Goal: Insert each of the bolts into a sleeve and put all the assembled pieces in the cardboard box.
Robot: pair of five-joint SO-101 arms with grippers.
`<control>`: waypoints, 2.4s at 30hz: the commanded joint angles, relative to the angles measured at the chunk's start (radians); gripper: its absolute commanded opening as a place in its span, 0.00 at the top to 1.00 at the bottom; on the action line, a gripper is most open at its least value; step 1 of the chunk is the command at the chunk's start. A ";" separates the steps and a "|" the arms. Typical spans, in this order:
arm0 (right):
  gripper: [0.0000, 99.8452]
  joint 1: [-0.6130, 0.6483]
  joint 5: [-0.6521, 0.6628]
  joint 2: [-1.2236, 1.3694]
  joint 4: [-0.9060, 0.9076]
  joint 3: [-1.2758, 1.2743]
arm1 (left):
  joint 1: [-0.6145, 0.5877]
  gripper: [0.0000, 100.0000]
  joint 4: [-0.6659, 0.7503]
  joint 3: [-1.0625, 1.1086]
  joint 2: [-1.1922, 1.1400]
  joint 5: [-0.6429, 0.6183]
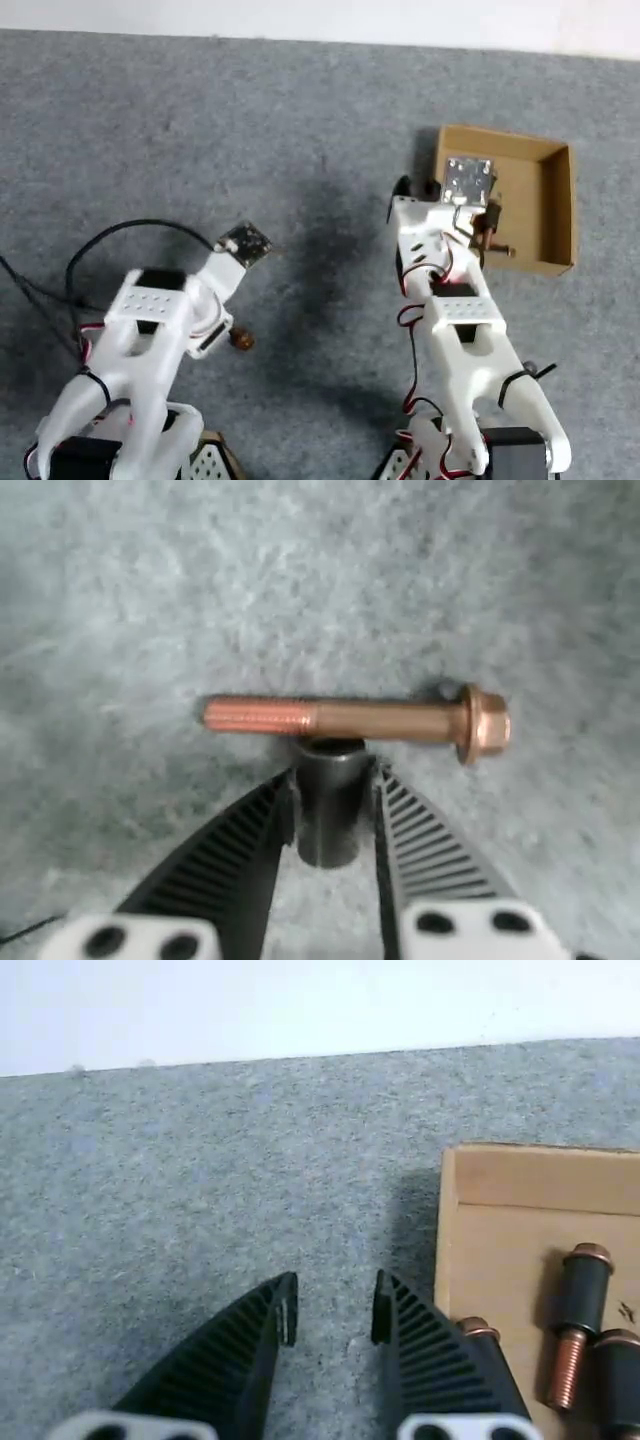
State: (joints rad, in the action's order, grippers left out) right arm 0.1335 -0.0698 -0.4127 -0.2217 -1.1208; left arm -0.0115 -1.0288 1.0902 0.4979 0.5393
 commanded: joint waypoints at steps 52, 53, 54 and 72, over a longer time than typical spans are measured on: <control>0.88 -0.038 0.014 0.177 0.001 0.110 | 0.082 0.87 0.135 -0.432 -0.349 -0.285; 0.88 -0.038 0.014 0.179 0.001 0.110 | 0.082 0.83 0.132 -0.432 -0.349 -0.287; 0.88 -0.038 0.014 0.179 0.001 0.110 | 0.082 0.80 0.132 -0.430 -0.349 -0.285; 0.88 -0.038 0.014 0.182 0.001 0.110 | -0.027 0.81 0.141 -0.317 -0.070 -0.402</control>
State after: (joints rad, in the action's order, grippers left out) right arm 0.1059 -0.0637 -0.2317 -0.2217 -1.0671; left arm 0.0222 -0.8876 0.7204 0.2432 0.1895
